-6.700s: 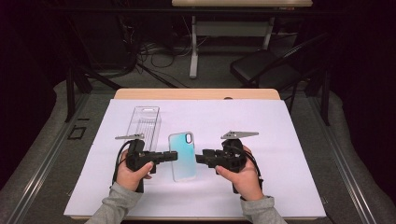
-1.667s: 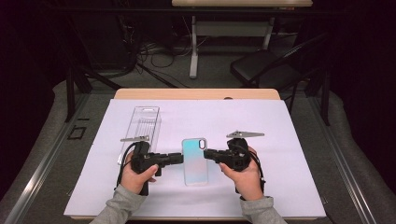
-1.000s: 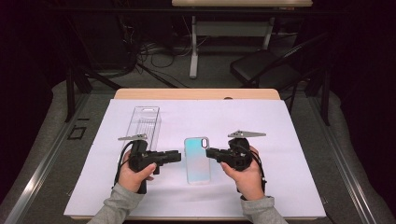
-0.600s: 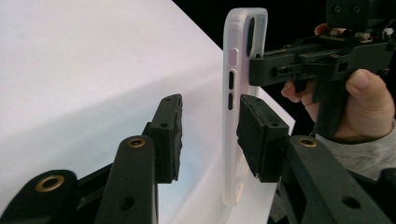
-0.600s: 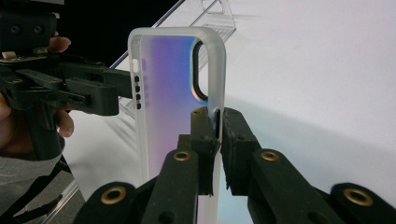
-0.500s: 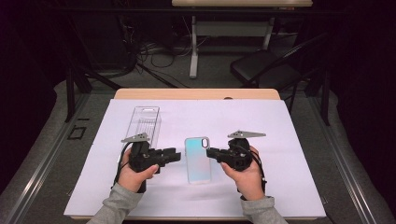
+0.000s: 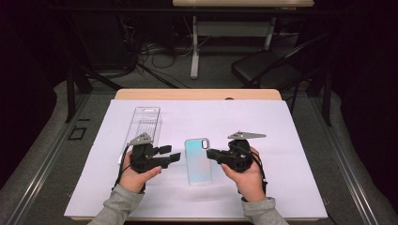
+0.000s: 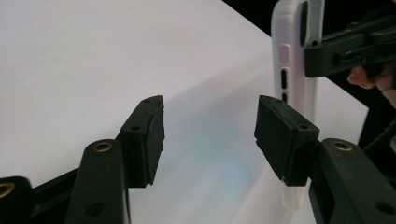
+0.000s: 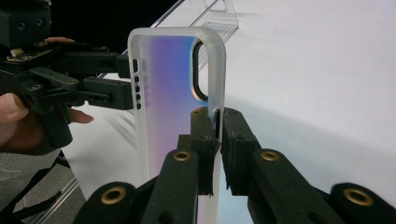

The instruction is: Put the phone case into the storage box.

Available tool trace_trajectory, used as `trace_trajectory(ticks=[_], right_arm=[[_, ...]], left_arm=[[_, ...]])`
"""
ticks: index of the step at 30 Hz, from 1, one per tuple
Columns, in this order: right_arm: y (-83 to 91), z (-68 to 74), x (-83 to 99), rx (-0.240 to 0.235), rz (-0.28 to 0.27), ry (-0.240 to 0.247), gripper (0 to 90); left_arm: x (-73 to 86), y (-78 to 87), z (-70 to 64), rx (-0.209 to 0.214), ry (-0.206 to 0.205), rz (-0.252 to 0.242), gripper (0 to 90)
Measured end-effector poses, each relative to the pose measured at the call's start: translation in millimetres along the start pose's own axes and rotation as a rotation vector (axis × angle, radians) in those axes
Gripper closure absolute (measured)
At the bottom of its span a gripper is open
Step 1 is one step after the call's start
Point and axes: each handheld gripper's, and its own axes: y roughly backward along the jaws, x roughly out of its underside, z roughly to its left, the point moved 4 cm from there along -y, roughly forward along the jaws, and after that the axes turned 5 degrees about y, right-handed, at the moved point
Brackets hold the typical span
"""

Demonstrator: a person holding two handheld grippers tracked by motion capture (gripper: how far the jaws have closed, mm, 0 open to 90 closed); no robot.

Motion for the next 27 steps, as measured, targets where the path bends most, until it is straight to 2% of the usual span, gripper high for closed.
trace_trajectory(ticks=[3,10,13,16,18,21,24,27], right_arm=[[-0.2,0.8,0.1,-0.002,0.001,0.001,84.2],[-1.0,2.1,0.2,0.003,-0.003,0.006,84.2],[-1.0,2.4,0.4,0.010,-0.001,0.016,84.2],[-1.7,3.3,0.5,0.013,-0.004,0.017,84.2],[-1.9,4.1,0.7,0.018,-0.004,0.021,84.2],[-3.1,5.9,1.0,0.026,-0.005,0.039,84.2],[-3.6,7.2,1.3,0.031,-0.004,0.044,84.2],[-4.6,9.7,1.7,0.040,-0.005,0.054,84.2]], left_arm=[[-0.5,0.9,2.5,-0.025,-0.016,0.001,41.9],[-3.3,4.4,3.7,-0.029,-0.034,-0.036,43.4],[-2.7,5.1,3.0,-0.045,-0.025,0.012,44.1],[-2.6,5.4,2.7,-0.053,-0.027,0.026,44.8],[-3.1,6.2,2.2,-0.067,-0.034,0.029,44.8],[-5.6,9.2,0.0,-0.094,-0.072,0.030,44.1],[-7.2,10.9,-1.3,-0.112,-0.090,0.026,41.4],[-8.7,12.6,-3.3,-0.116,-0.092,0.020,37.6]])
